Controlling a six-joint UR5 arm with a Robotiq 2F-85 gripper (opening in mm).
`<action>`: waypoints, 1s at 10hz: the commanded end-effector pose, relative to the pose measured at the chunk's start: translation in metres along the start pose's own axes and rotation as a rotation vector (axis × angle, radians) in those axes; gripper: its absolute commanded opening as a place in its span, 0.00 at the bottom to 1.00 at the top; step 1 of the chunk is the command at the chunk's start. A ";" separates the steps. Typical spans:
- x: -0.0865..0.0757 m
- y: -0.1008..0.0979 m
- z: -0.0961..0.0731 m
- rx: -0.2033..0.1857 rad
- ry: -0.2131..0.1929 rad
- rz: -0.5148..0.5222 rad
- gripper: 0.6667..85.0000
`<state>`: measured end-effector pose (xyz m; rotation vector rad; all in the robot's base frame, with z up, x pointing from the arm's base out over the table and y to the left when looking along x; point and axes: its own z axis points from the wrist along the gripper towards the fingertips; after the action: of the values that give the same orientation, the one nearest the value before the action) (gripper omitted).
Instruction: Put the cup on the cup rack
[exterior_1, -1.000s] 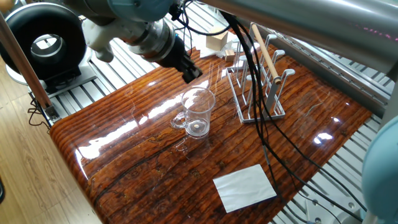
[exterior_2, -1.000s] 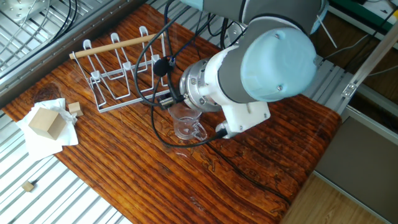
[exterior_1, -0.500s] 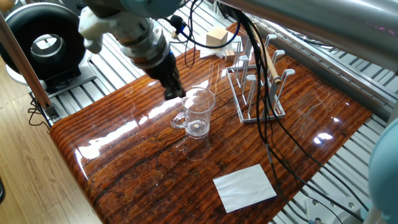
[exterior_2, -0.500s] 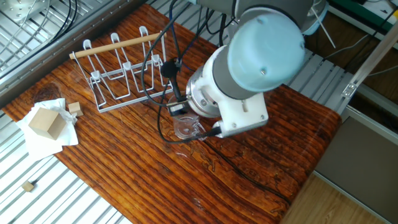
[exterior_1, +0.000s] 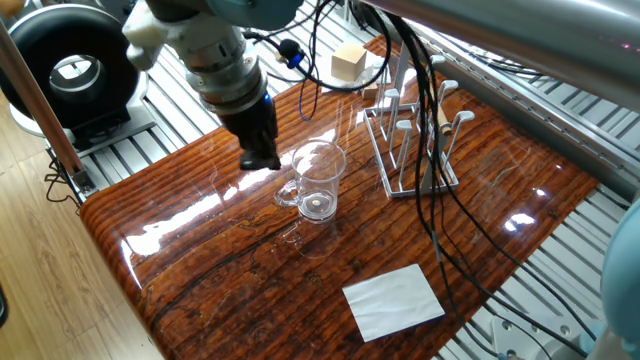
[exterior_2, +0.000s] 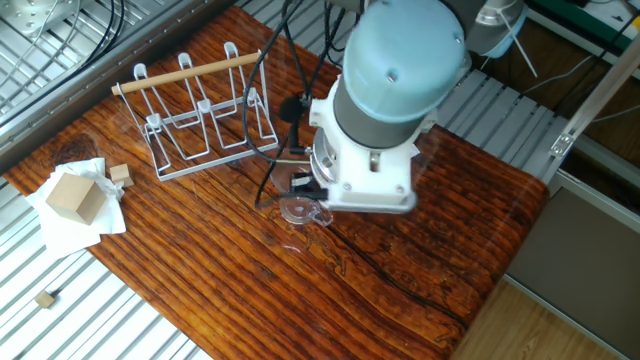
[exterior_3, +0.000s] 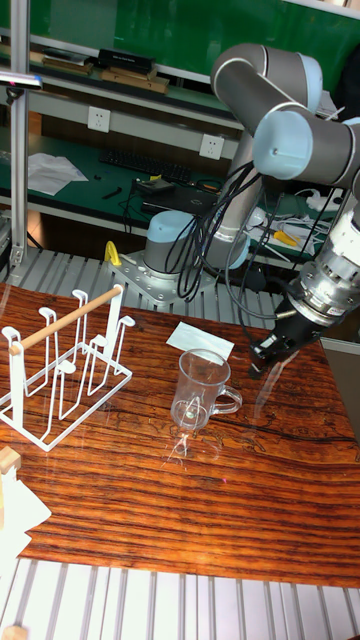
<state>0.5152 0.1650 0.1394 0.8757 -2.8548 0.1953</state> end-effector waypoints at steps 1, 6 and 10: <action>-0.014 0.019 -0.001 -0.089 -0.058 0.161 0.01; -0.008 0.012 0.004 -0.069 -0.043 0.166 0.01; -0.002 0.012 0.010 -0.076 -0.022 0.160 0.01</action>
<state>0.5123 0.1736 0.1301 0.6513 -2.9399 0.1158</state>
